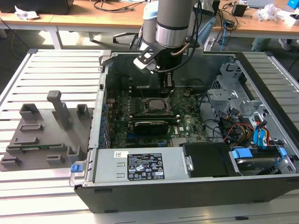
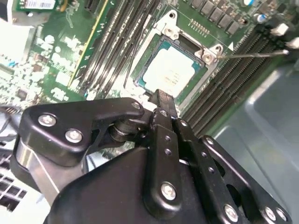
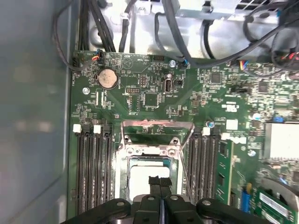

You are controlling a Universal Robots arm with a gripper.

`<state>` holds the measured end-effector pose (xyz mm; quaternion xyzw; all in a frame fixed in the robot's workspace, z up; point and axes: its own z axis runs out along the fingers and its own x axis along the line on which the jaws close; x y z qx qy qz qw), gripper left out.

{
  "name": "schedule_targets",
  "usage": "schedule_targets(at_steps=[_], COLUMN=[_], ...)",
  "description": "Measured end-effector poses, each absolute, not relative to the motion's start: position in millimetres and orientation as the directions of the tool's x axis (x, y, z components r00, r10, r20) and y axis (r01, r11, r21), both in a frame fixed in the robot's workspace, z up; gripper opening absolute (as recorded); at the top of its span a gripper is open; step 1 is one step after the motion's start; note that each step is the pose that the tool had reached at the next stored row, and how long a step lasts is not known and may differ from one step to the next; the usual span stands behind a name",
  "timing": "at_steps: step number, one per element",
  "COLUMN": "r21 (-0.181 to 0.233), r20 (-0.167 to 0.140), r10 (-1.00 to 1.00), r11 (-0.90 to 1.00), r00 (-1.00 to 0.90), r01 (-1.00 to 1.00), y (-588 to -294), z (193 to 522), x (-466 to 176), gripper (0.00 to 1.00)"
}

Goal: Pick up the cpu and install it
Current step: 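Place the cpu into insertion slot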

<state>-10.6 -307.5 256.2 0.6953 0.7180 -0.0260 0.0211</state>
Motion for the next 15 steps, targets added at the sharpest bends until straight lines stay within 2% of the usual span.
schedule_targets(at_steps=[6, 15], r21=[-0.008, -0.008], r20=[-0.067, -0.066], r10=[0.997, 0.997], r11=[0.032, 0.032], r00=[-0.032, -0.032], r01=[0.999, 0.999], y=[-307.5, -307.5], z=[293.0, 294.0], x=[-10.6, -10.6], gripper=[0.11, 0.11])
